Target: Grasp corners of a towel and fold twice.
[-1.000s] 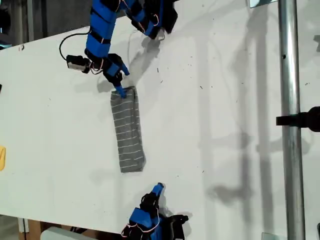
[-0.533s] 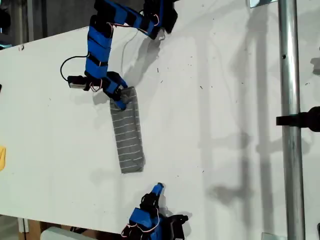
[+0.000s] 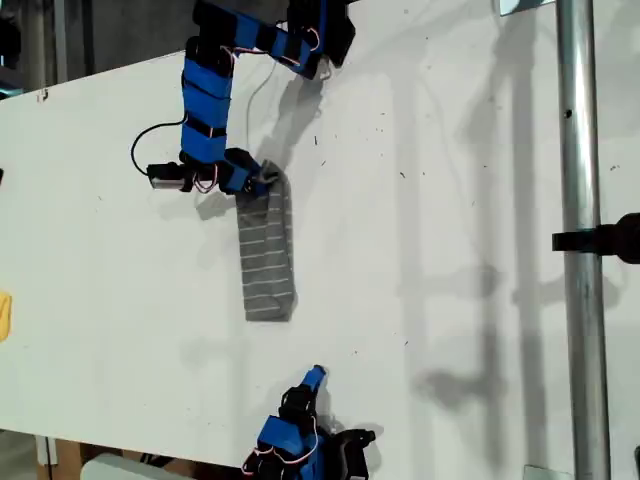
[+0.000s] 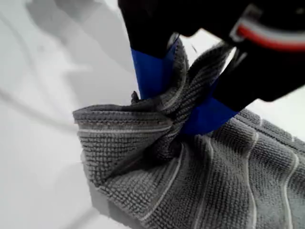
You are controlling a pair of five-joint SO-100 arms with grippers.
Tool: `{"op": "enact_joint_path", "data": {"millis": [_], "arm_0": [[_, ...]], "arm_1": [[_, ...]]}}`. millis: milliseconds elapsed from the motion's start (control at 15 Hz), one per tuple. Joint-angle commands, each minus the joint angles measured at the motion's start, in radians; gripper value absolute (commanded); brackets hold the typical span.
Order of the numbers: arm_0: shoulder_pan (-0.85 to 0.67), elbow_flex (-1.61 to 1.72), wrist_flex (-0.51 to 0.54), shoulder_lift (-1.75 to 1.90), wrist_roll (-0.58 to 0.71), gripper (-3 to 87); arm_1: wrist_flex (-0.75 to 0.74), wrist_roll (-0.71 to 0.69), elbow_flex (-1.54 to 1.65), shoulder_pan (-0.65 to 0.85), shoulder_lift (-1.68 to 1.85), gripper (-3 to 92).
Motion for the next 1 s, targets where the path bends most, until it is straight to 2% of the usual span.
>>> {"op": "enact_joint_path", "data": {"millis": [0,133,200,267,600,933], "arm_0": [[-0.018,0.006,0.009,0.006,0.011,-2.4],[-0.017,0.006,0.009,0.006,0.009,-2.4],[-0.017,0.006,0.009,0.006,0.011,-2.4],[-0.018,0.006,0.009,0.006,0.014,-2.4],[-0.017,0.006,0.009,0.006,0.017,-2.4],[-0.012,0.006,0.009,0.006,0.008,-2.5]], "arm_1": [[0.314,0.112,0.183,-0.058,0.557,-0.2],[0.623,0.233,0.153,-0.11,0.891,-0.2],[0.67,0.259,0.124,-0.127,0.956,-0.2],[0.646,0.264,0.127,-0.137,0.96,-0.2],[0.313,0.301,-0.009,-0.295,0.627,-0.2],[0.153,0.282,-0.221,-0.373,0.298,-0.2]]}}
